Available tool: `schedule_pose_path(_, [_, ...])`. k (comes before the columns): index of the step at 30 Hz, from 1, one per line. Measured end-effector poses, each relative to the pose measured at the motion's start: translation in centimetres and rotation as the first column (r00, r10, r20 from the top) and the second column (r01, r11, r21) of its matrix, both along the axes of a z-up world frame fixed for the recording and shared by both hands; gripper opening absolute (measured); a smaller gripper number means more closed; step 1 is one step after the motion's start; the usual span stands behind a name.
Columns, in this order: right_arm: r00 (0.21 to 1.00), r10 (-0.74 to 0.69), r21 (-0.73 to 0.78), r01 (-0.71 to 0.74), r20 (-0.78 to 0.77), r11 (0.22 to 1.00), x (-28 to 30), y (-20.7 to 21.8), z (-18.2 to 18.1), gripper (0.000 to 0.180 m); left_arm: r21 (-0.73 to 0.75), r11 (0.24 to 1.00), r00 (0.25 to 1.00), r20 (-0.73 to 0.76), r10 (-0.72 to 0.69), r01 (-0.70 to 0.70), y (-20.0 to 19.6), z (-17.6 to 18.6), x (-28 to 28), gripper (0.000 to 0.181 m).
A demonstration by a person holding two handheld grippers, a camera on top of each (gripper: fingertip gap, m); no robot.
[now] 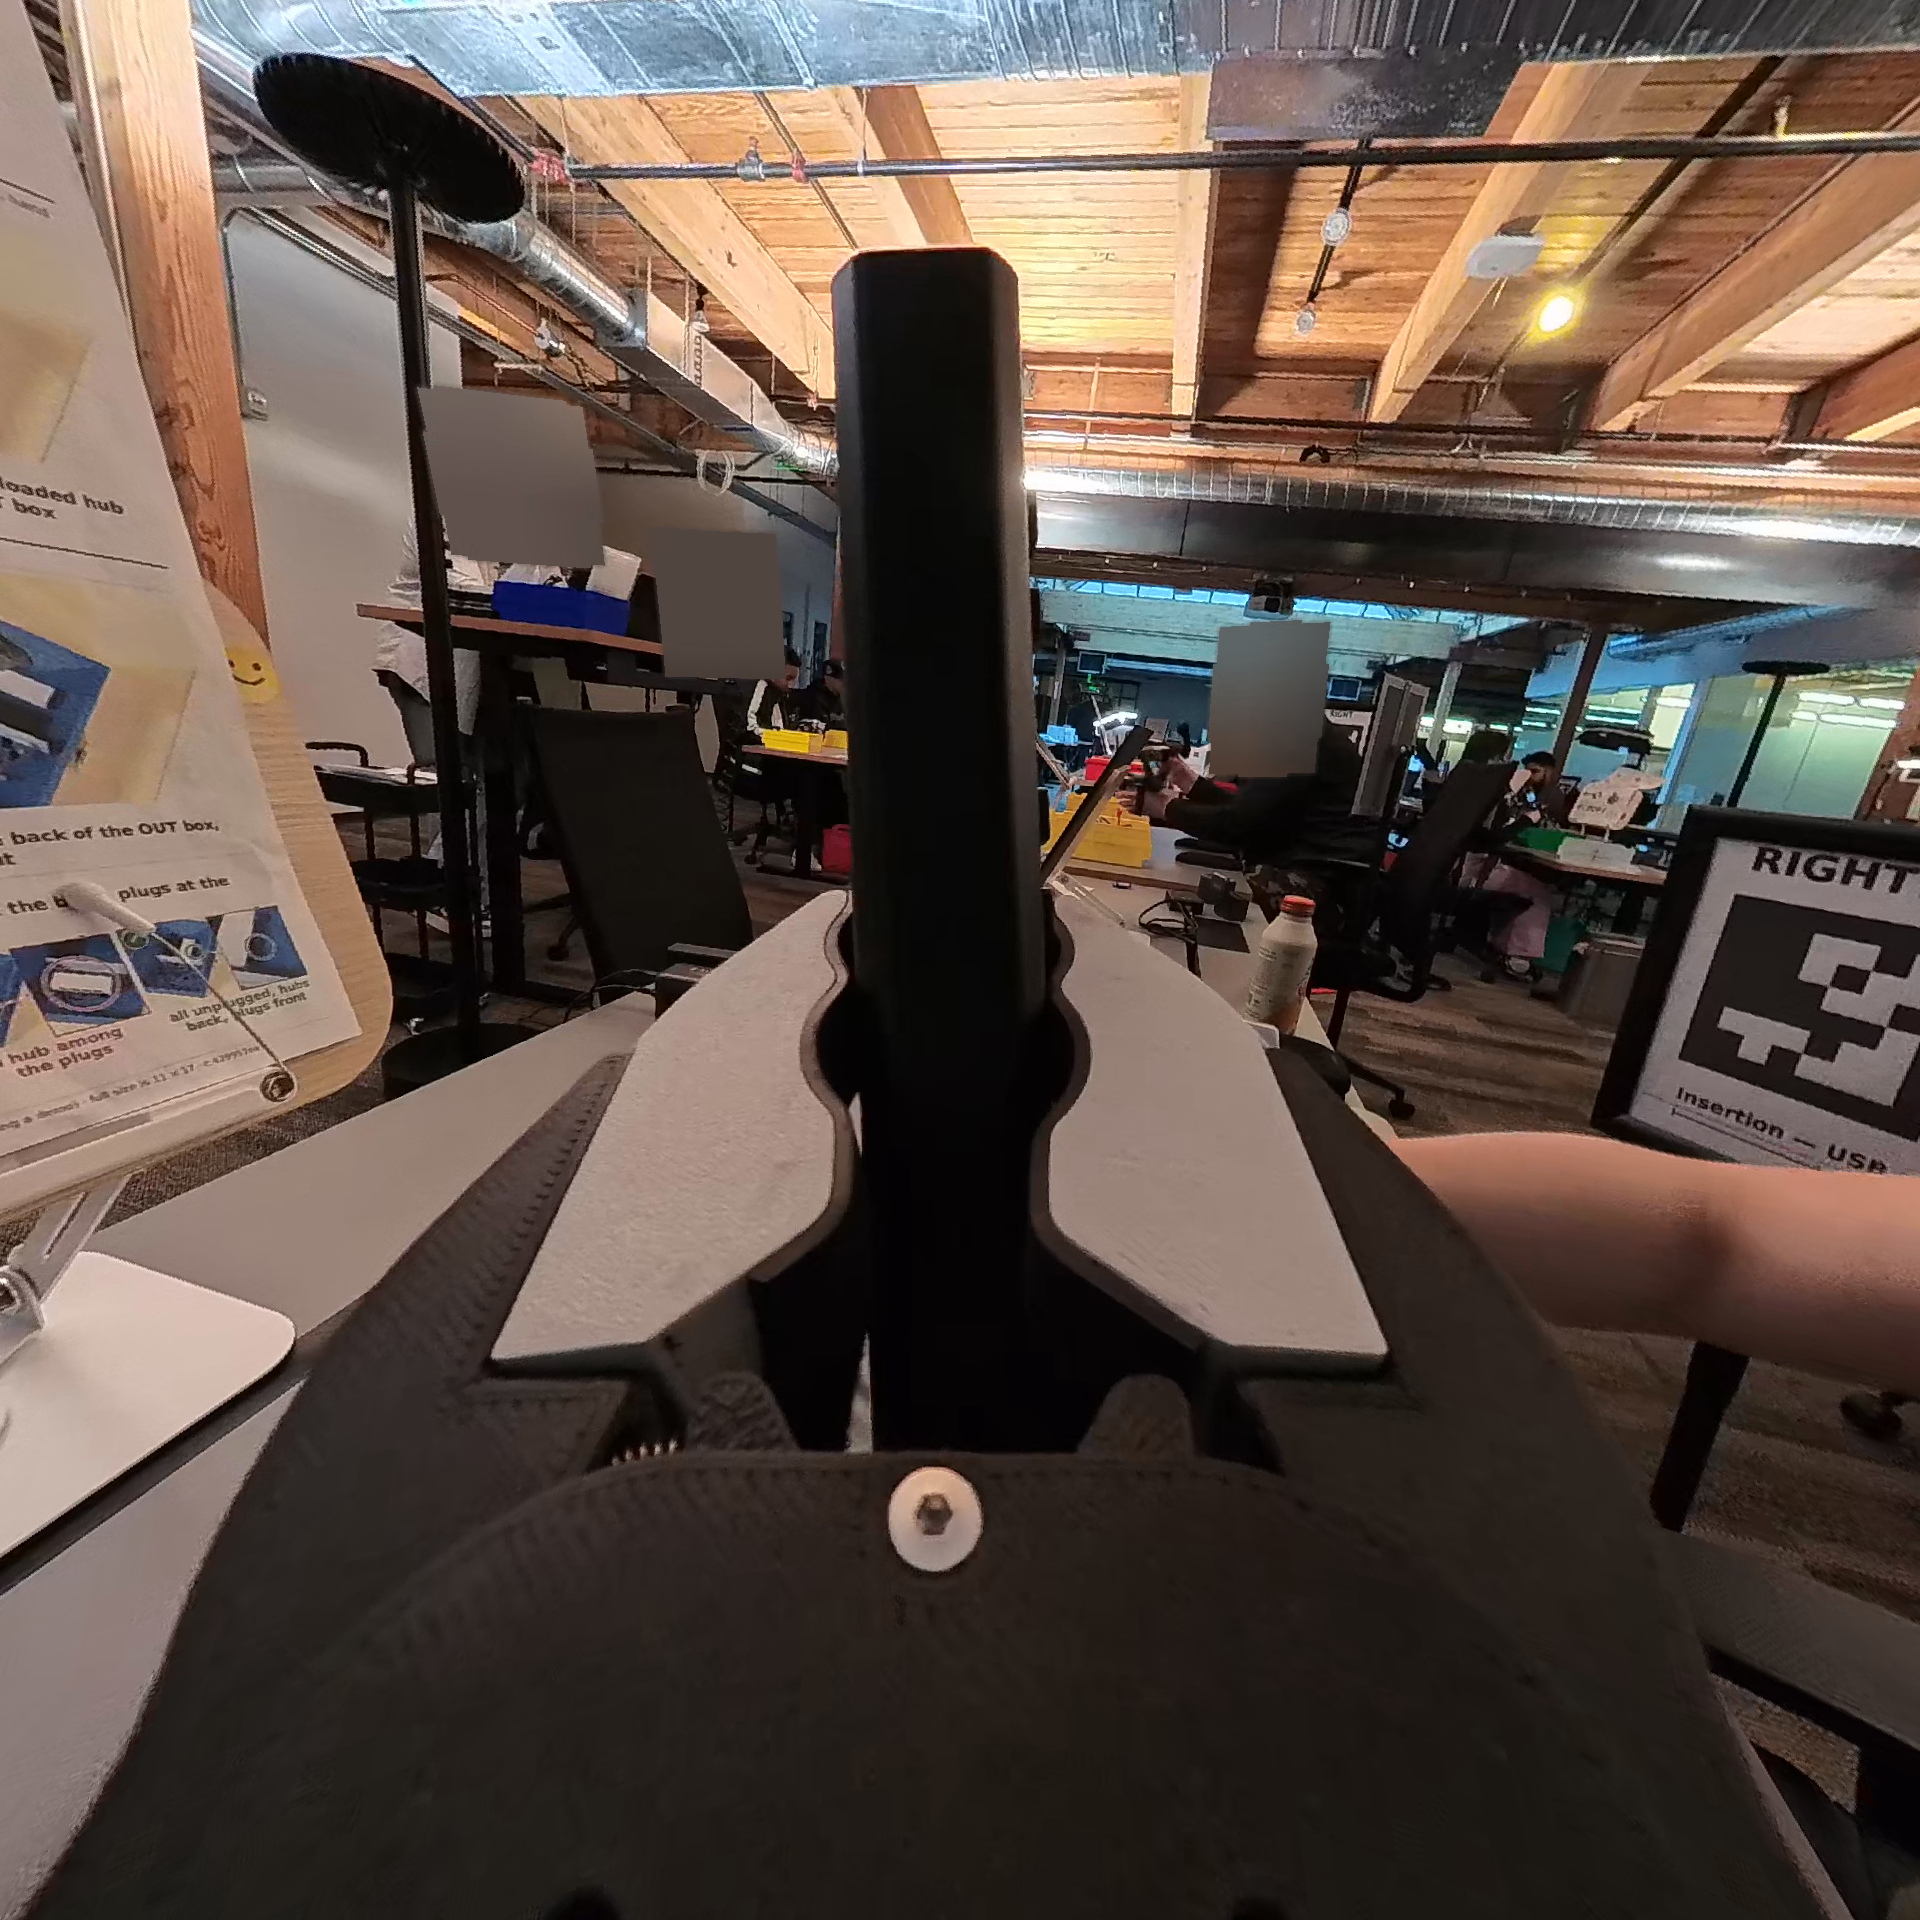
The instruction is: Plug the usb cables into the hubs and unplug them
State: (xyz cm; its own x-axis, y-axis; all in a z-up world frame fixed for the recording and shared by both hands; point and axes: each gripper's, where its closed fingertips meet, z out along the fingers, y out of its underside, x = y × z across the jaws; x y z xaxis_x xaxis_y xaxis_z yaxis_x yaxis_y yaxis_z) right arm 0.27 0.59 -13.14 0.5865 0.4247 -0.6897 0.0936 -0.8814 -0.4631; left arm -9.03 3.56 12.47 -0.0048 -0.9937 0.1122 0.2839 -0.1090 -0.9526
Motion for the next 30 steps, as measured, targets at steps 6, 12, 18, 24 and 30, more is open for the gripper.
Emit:
schedule_pose_path(6, [0.995, -0.079, 0.004, 0.079, -0.054, 0.997, -0.3, 0.7, -0.1, 0.014, 0.006, 1.0, 1.0, -0.013, -0.001, 0.001, -0.1, -0.2, 0.2, 0.029])
schedule_pose_path(12, [0.989, -0.015, 0.284, 0.057, -0.149, 0.957, -1.6, 0.2, 5.4, 0.021, 0.018, 1.0, 0.997, -0.078, 0.002, -0.001, 0.6, -2.0, 1.0, 0.029])
schedule_pose_path(18, [0.969, -0.013, 0.817, 0.215, -0.246, 0.535, -2.9, 3.0, 24.4, 0.077, 0.009, 0.997, 0.982, -0.17, -0.077, 0.08, 0.7, -6.6, 3.5, 0.029])
schedule_pose_path(24, [0.939, 0.316, 0.684, -0.141, -0.138, 0.715, -8.1, 4.9, 21.4, 0.029, -0.077, 0.968, 0.962, -0.115, -0.246, 0.239, 0.0, -7.9, 3.6, 0.029])
schedule_pose_path(30, [0.937, 0.343, 0.772, -0.172, -0.062, 0.611, -8.8, 7.6, 19.3, 0.028, -0.156, 0.987, 0.999, -0.009, -0.041, 0.039, 4.5, -5.1, 0.2, 0.059])
